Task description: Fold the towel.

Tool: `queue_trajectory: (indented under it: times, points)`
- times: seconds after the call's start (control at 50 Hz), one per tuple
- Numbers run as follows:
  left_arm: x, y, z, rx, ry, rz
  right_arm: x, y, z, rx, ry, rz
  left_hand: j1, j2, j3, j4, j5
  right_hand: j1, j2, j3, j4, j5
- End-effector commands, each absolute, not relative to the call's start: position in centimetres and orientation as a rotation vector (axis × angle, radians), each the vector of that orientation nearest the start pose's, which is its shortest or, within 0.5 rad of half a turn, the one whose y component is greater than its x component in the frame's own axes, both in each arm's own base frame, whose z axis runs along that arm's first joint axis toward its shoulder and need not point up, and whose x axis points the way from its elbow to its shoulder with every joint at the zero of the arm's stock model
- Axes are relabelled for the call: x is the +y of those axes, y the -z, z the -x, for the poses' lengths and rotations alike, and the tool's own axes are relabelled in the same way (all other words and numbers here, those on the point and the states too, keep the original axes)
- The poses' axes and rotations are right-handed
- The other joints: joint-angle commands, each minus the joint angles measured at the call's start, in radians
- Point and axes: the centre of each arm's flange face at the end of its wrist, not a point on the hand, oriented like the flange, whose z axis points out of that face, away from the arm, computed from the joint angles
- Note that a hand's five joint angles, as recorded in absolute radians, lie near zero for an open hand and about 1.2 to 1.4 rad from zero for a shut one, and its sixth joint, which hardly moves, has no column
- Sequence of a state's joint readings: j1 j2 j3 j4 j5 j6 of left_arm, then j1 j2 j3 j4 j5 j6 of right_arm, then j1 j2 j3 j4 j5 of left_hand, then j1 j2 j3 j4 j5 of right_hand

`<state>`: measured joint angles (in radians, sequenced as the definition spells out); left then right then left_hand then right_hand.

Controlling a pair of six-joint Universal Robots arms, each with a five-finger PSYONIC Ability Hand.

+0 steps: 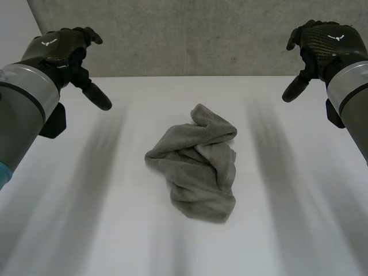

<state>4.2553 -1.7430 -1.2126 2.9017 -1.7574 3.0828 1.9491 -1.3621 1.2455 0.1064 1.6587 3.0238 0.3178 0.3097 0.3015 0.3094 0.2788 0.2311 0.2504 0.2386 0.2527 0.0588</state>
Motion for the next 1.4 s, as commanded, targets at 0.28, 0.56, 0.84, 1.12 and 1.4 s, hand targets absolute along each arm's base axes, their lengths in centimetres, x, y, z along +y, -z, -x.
queue_trajectory:
  times: [0.28,0.56,0.84,1.12,1.4]
  points:
    - [-16.3,-21.3,30.8,2.543,1.92,-1.15,-24.3,-24.5,-28.5,1.877,1.886,1.706,0.045,0.054,0.062,0.054,-0.09,-0.057,-0.076,-0.064,-0.078,-0.059]
    - [-14.9,-14.4,33.9,2.495,1.932,-1.324,-23.9,-16.7,-30.8,1.793,1.659,1.834,0.16,0.168,0.176,0.168,0.024,0.124,0.105,0.117,0.102,0.122]
    - [-16.1,-12.2,35.1,2.458,1.999,-1.273,-25.9,-15.1,-31.3,1.817,1.825,1.808,0.65,0.658,0.666,0.658,0.514,0.778,0.759,0.771,0.756,0.776]
    - [-17.2,-11.2,35.9,2.425,2.053,-1.223,-26.0,-14.3,-31.3,1.837,1.786,1.796,1.079,1.087,1.095,1.087,0.943,1.127,1.107,1.119,1.105,1.124]
    - [-23.3,-22.5,34.5,2.083,2.365,-0.998,-30.4,-24.5,-32.1,1.759,2.05,1.472,1.079,1.087,1.095,1.087,0.943,1.165,1.146,1.158,1.144,1.163]
